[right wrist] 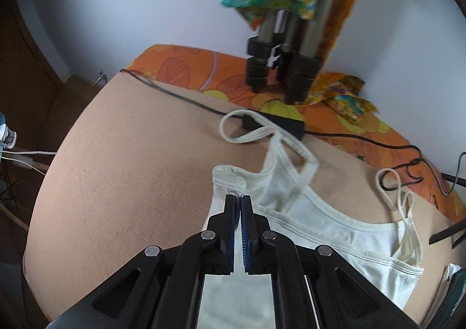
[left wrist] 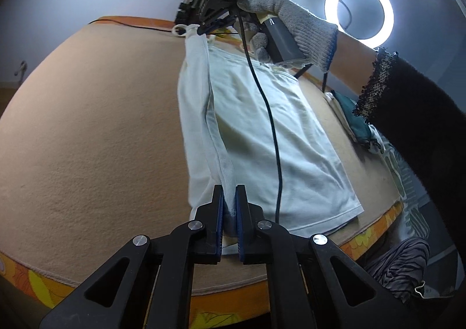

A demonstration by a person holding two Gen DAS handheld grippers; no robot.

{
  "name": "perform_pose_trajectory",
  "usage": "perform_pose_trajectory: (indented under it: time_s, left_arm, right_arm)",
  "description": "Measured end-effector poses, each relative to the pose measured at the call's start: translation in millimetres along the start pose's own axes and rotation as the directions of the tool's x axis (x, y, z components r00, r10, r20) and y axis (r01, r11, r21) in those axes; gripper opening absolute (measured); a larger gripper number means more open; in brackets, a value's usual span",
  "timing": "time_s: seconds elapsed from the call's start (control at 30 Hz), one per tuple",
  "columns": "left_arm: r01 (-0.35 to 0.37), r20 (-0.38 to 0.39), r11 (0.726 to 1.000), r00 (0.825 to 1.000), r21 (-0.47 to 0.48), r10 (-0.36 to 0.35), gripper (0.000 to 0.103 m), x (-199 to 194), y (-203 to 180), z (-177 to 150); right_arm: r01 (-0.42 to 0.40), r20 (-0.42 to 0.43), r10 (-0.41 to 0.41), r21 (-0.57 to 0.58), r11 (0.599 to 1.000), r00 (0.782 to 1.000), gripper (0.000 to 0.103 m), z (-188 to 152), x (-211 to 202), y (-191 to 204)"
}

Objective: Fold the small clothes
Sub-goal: 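Lift the grasped side edge with both tools and fold it lengthwise over the body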

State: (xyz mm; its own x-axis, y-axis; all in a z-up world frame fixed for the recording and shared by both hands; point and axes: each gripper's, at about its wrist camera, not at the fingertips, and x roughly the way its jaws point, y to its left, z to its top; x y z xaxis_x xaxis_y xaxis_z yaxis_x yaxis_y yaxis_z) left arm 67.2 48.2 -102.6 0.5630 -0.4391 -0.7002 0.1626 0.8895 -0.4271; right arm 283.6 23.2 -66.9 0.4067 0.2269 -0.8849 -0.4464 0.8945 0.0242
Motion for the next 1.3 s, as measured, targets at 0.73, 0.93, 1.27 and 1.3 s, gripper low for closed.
perform_pose_trajectory:
  time_s: [0.73,0.93,1.27,1.3]
  left_arm:
    - [0.076,-0.139,0.981,0.989,0.18,-0.051,0.006,44.6,-59.3,-10.0]
    - [0.138,-0.208,0.964,0.974,0.227,-0.09,0.023,45.7,-68.6,-20.6]
    - [0.137,-0.109,0.968,0.987,0.212,-0.116,0.023,17.1,-66.7,-13.3]
    - [0.125,-0.09,0.968,0.99,0.217,-0.108,0.023,15.0,-67.2,-11.8]
  right_arm:
    - [0.022,-0.014,-0.021,0.088,0.996,1.0,0.001,-23.9,17.1,-53.5]
    - [0.072,-0.023,-0.071,0.065,0.995,0.997,0.015,-25.9,22.2,-54.5]
    - [-0.008,0.132,-0.007,0.115,0.993,0.991,0.031,-50.1,-54.7,-73.9]
    - [-0.025,0.148,0.007,0.122,0.992,0.989,0.032,-56.8,-64.5,-76.5]
